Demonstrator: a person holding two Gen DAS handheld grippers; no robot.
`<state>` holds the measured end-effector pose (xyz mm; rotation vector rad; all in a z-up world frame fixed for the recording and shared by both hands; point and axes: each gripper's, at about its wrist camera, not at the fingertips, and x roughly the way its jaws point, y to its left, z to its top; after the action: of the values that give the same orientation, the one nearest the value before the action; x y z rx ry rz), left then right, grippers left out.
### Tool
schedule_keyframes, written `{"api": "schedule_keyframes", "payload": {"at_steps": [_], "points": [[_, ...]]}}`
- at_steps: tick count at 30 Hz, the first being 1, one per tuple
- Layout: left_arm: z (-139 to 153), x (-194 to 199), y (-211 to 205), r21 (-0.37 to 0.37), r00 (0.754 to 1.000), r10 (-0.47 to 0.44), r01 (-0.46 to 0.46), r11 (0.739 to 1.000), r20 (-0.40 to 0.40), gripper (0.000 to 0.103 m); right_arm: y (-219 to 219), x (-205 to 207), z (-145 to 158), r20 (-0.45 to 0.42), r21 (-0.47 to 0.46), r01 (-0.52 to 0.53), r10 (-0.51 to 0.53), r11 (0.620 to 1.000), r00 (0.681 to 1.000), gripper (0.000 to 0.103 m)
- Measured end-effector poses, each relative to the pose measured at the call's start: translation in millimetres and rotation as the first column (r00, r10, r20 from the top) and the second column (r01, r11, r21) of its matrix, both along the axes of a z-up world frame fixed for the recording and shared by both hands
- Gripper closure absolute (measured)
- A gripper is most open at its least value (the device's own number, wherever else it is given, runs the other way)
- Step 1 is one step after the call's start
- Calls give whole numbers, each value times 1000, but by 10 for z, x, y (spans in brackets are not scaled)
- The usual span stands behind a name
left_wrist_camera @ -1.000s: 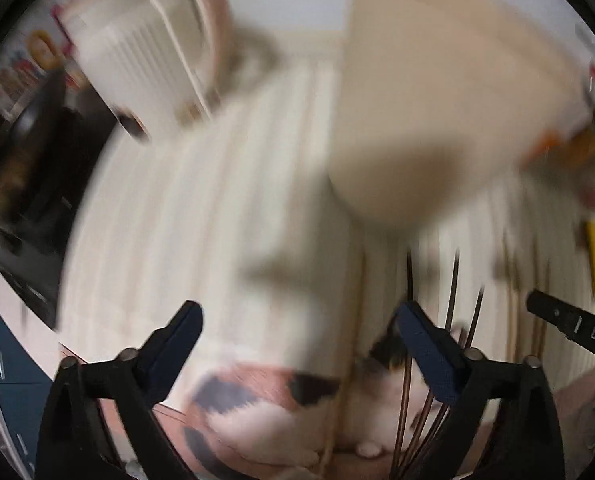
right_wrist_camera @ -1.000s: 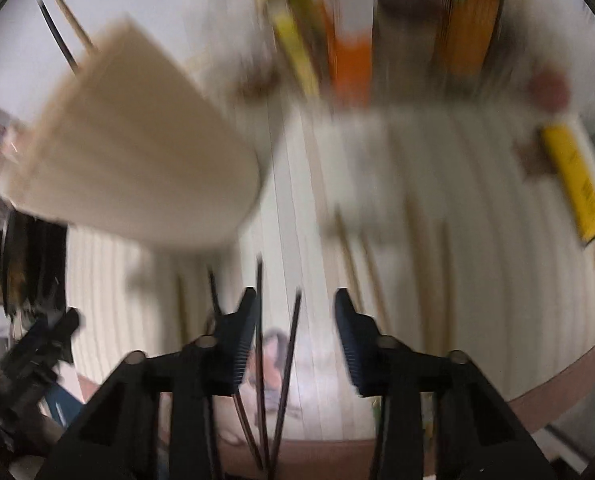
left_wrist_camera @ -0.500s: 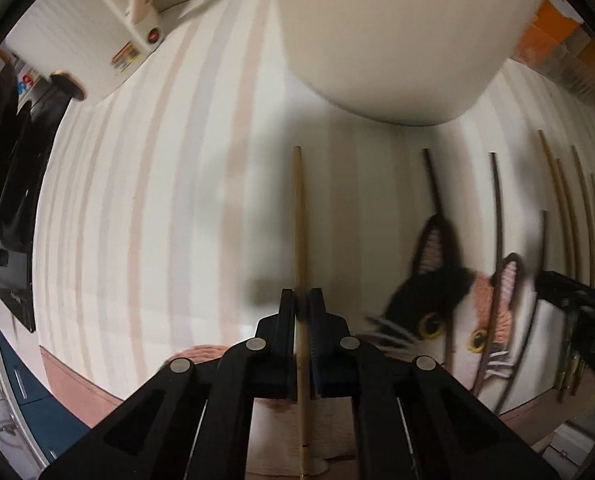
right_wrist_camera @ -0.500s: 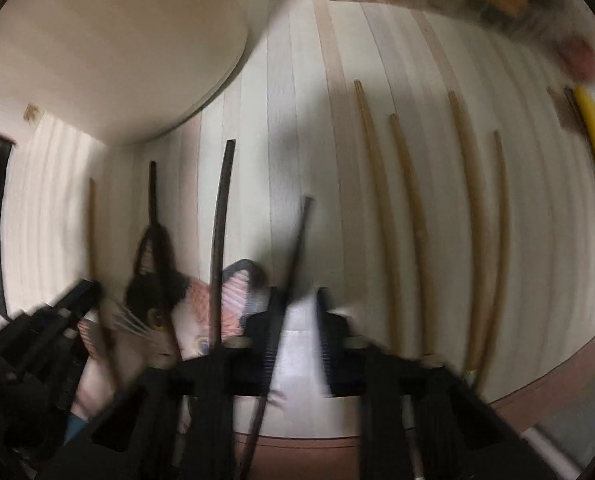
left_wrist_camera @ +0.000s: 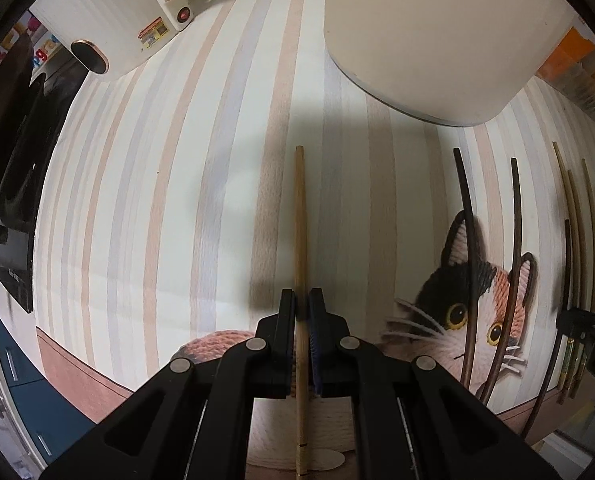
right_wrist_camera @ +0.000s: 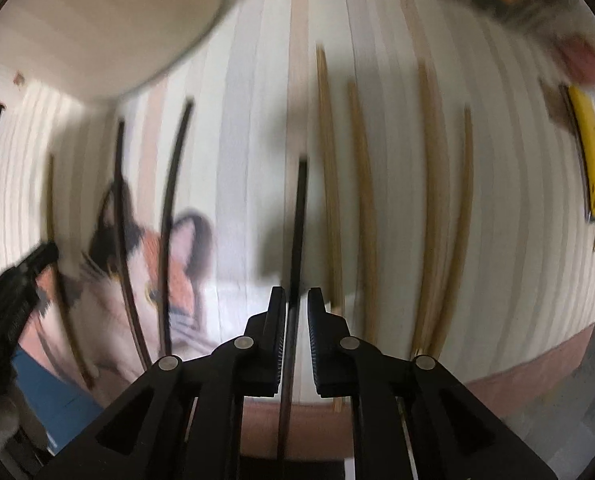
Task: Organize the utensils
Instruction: 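Lift both held chopsticks upright and carry them toward the beige holder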
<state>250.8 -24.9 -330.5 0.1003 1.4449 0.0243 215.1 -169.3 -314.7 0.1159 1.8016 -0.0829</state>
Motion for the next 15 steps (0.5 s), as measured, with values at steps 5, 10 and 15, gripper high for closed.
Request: {"api": "schedule_keyframes", "payload": {"at_steps": [5,10,15], "points": [[6,-11,55,0,1000,-2,2,1000,-2,98,78,-70,45,58,-56,-20,23,998,998,97],[36,-19,72,-1,1000,-7,6,1000,-6,98,196,135,33,85,-62,0,6,998,996,98],[46,-10,78,-8,1000,-3,3,1000,-7,98,273,81,38,57,-56,-27,30,998,998,97]]}}
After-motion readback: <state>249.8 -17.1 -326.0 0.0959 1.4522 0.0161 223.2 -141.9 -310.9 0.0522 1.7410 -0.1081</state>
